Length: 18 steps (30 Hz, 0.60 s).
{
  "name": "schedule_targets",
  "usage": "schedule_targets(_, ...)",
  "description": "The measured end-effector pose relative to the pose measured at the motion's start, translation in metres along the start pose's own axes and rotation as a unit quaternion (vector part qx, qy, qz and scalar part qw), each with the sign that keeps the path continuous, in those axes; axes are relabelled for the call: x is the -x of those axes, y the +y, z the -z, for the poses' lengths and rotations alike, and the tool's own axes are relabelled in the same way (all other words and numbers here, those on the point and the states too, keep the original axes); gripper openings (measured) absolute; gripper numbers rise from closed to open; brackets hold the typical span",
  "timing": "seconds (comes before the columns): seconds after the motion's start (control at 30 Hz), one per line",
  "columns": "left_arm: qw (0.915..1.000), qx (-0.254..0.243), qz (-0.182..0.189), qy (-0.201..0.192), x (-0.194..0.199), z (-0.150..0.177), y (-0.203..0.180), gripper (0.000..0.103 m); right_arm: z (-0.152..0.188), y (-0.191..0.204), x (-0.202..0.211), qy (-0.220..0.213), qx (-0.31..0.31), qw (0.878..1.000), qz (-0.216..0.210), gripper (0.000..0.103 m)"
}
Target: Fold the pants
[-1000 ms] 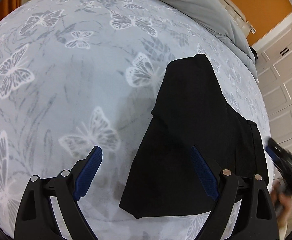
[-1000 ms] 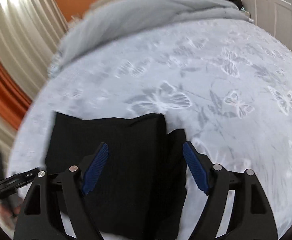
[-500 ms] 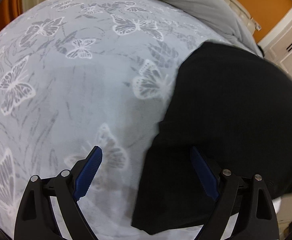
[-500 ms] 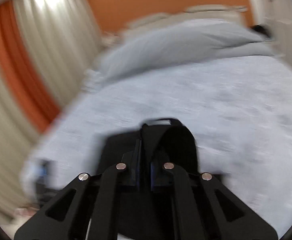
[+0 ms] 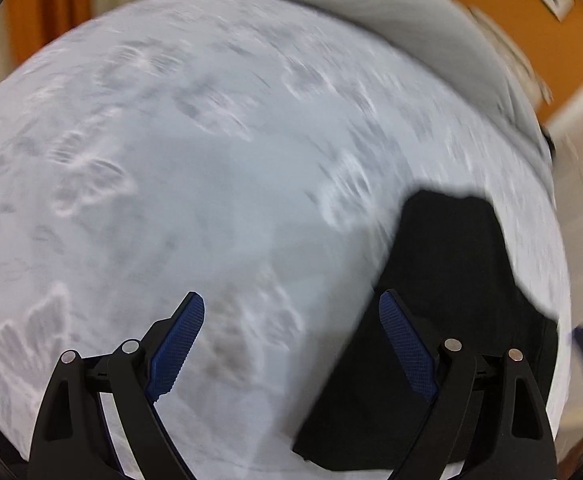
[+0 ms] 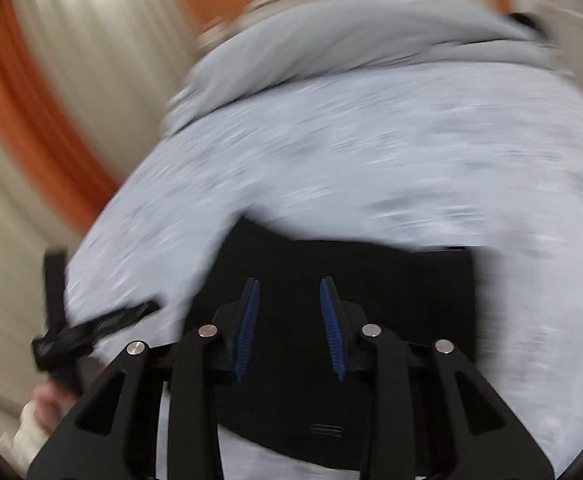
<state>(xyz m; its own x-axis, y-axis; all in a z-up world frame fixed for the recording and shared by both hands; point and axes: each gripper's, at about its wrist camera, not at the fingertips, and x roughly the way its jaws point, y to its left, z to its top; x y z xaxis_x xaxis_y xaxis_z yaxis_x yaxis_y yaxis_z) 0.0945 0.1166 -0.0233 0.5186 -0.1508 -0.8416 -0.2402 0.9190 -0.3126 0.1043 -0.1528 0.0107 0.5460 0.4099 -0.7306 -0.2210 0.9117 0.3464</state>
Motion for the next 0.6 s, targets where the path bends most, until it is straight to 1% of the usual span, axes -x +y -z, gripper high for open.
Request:
schedule_targets(0.07,0.9997,0.013,-0.009,-0.017,0.008,-0.006,0.009,0.087,-0.011,0.017,-0.041,0.024,0.020,0.999,0.007,0.024)
schedule_targets(0.1,0.9995,0.021,-0.012,-0.023,0.010,-0.010,0.015,0.087,-0.022,0.022,-0.069,0.028,0.020,0.999,0.010,0.023)
schedule_targets(0.13,0.9994,0.026,-0.010,-0.021,0.010,-0.013,0.018,0.087,-0.029,0.019,-0.085,0.023,0.015,0.999,0.019,0.023)
schedule_targets(0.17,0.9994,0.030,-0.005,-0.017,0.009,-0.016,0.020,0.087,-0.040,0.013,-0.109,0.022,0.003,0.999,0.040,0.022)
schedule_targets(0.2,0.9994,0.032,0.000,-0.010,0.006,-0.018,0.022,0.087,-0.048,0.009,-0.125,0.035,-0.006,0.998,0.058,0.021)
schedule_targets(0.23,0.9995,0.031,0.002,-0.005,0.002,-0.019,0.021,0.087,-0.051,0.000,-0.160,0.080,-0.014,0.993,0.080,0.021)
schedule_targets(0.27,0.9996,0.028,0.004,0.001,-0.001,-0.020,0.020,0.087,-0.054,-0.005,-0.170,0.083,-0.011,0.993,0.086,0.021)
schedule_targets(0.33,0.9996,0.015,0.017,0.017,-0.009,-0.022,0.012,0.087,-0.061,-0.003,-0.158,0.063,-0.008,0.995,0.078,0.021)
schedule_targets(0.4,0.9993,-0.007,0.028,0.022,-0.011,-0.020,0.003,0.087,-0.063,-0.003,-0.125,0.020,-0.013,0.998,0.058,0.021)
schedule_targets(0.43,0.9990,-0.019,0.033,0.023,-0.011,-0.018,-0.002,0.087,-0.060,-0.006,-0.087,-0.022,-0.013,0.999,0.048,0.021)
schedule_targets(0.5,0.9972,-0.048,0.051,0.027,-0.009,-0.011,-0.014,0.087,-0.050,-0.015,-0.040,-0.058,-0.019,0.997,0.039,0.023)
schedule_targets(0.53,0.9954,-0.062,0.067,0.028,-0.006,-0.006,-0.021,0.087,-0.041,-0.026,-0.010,-0.074,-0.027,0.996,0.045,0.023)
schedule_targets(0.6,0.9899,-0.093,0.103,0.029,0.001,0.007,-0.038,0.087,-0.013,-0.045,0.032,-0.081,-0.038,0.994,0.066,0.025)
